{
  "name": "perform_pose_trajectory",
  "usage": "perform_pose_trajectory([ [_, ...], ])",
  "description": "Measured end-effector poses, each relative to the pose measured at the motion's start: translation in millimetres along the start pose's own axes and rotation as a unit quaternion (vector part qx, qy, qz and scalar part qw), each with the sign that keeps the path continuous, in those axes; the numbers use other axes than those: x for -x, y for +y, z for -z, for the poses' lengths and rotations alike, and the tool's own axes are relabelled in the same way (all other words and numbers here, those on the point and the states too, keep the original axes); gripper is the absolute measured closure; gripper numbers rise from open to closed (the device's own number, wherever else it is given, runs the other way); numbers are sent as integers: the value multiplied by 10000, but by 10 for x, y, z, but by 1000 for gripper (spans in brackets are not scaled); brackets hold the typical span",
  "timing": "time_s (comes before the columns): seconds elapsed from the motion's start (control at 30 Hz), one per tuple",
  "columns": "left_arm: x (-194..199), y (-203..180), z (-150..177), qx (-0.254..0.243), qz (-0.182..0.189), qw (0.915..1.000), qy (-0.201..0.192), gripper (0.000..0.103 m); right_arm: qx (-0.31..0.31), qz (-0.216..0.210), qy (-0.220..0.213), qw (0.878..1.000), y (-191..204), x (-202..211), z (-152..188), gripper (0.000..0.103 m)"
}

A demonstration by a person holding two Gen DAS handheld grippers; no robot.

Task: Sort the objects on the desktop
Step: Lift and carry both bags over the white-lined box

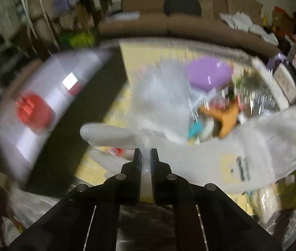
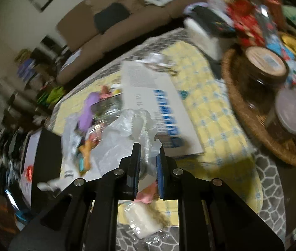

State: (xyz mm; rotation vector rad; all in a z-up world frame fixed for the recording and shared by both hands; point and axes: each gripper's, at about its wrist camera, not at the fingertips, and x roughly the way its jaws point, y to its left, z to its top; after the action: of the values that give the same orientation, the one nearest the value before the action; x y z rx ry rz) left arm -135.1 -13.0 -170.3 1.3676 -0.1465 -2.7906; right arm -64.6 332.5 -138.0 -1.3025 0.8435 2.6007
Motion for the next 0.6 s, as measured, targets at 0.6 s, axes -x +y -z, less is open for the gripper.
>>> perform_pose_trajectory([
  [0.6,1511,1706,-840,288,-2196,9594,-1749,99,2130,-1935,-565,9560,2573,516,433,90],
])
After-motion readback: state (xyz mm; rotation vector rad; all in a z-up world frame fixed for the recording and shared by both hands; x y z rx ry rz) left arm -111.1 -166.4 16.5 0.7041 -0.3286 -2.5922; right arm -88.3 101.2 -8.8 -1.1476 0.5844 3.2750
